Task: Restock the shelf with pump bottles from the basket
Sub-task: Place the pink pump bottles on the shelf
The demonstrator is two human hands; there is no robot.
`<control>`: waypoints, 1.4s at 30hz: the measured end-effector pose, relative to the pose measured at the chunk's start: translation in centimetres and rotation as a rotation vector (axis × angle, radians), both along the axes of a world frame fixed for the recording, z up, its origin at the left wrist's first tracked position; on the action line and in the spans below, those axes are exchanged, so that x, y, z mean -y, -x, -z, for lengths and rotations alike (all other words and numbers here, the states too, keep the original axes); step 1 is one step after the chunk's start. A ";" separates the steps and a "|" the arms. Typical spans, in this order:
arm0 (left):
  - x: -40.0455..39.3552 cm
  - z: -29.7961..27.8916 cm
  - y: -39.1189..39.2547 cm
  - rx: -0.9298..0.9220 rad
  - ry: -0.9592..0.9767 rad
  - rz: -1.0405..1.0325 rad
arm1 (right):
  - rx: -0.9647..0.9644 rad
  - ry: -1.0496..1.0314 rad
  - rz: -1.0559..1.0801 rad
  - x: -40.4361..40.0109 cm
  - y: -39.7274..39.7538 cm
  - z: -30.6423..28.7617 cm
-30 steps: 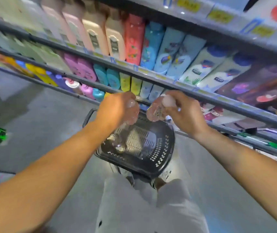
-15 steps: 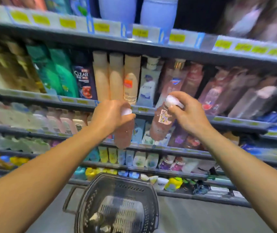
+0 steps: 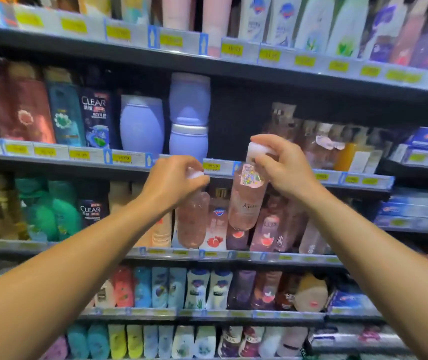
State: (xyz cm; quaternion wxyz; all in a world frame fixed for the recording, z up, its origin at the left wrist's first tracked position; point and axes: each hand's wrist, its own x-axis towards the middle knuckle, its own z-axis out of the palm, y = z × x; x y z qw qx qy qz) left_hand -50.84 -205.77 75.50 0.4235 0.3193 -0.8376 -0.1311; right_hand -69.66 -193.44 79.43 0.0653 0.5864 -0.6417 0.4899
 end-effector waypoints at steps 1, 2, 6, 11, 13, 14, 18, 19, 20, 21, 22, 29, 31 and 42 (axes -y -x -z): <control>0.1 -0.8 0.4 -0.005 -0.003 0.004 | 0.002 0.027 -0.006 0.1 0.3 -1.0; 0.2 -1.5 0.8 -0.004 -0.002 0.001 | 0.007 0.054 -0.014 0.2 0.7 -1.9; 0.9 -4.2 2.3 -0.007 0.003 -0.031 | 0.006 0.172 -0.049 0.8 1.8 -5.8; 0.8 -6.7 3.5 -0.041 0.001 -0.048 | -0.030 0.282 -0.117 2.4 3.3 -9.1; 1.0 -7.2 3.9 -0.060 0.004 -0.047 | -0.091 0.289 -0.129 3.2 3.7 -9.4; 1.0 -7.3 4.1 -0.062 0.009 -0.054 | -0.117 0.286 -0.136 3.6 3.9 -9.2; 1.3 -7.2 4.9 -0.056 0.022 -0.094 | -0.208 0.287 -0.174 5.8 4.6 -7.8; 1.4 -7.1 5.0 -0.052 0.023 -0.100 | -0.194 0.275 -0.170 6.4 4.9 -7.5; 1.6 -7.0 5.1 -0.045 0.022 -0.109 | -0.157 0.261 -0.160 7.0 5.1 -7.1; 1.7 -6.9 5.2 -0.035 0.023 -0.119 | -0.106 0.245 -0.154 7.6 5.2 -6.9; 1.9 -6.8 5.3 -0.027 0.025 -0.128 | -0.057 0.228 -0.157 8.2 5.4 -6.7; 3.1 -6.6 5.7 -0.014 0.011 -0.144 | 0.159 0.107 -0.161 12.3 6.9 -7.3; 3.3 -6.6 5.8 -0.012 -0.019 -0.147 | 0.207 0.064 -0.141 13.1 7.3 -7.6; 4.4 -6.2 5.7 0.008 -0.037 -0.122 | 0.244 0.263 0.052 12.3 5.9 -1.9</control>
